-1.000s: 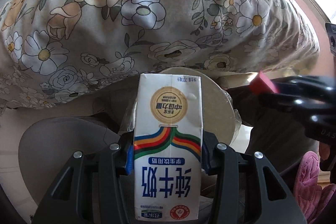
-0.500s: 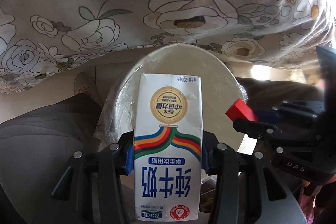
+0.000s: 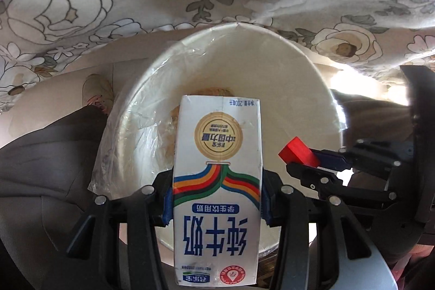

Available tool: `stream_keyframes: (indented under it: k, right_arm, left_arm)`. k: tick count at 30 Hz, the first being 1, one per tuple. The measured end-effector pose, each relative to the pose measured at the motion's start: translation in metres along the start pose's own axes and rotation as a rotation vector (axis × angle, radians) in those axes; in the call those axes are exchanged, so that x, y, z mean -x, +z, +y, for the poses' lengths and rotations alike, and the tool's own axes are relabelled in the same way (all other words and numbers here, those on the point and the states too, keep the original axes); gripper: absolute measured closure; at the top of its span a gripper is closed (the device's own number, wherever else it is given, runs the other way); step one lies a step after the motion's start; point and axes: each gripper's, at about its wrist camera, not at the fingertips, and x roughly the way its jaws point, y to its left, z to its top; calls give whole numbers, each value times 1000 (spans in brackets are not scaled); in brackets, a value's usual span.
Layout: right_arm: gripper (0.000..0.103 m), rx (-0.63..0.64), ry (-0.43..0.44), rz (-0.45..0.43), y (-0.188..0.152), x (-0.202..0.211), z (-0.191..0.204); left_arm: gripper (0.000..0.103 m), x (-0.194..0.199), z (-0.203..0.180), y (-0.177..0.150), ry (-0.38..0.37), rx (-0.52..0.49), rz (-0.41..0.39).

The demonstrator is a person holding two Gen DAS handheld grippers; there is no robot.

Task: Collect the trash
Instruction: 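Open the left tool over the bin while the right tool releases the red block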

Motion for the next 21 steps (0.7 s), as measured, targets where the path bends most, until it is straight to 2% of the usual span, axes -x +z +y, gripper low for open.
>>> stream_keyframes:
  k: [9, 14, 15, 16, 18, 21]
  right_arm:
    - [82, -6, -19, 37, -1, -14, -3]
    - [82, 5, -34, 41, -1, -19, 0]
    - [81, 2, -44, 45, -1, -18, 1]
    - [80, -2, -52, 53, 0, -19, 1]
    - [74, -7, -60, 60, 0, -20, 1]
    - [70, -7, -55, 50, 0, -16, 0]
  left_arm:
    - [54, -12, -4, 8, 9, 19, 41]
    - [53, -18, -12, 12, 41, 6, 54]
    - [51, -20, -13, 13, 45, 7, 62]
    - [43, -22, -15, 14, 48, 7, 68]
    - [33, -22, -18, 14, 55, 6, 65]
    - [32, -20, -22, 16, 53, 1, 52]
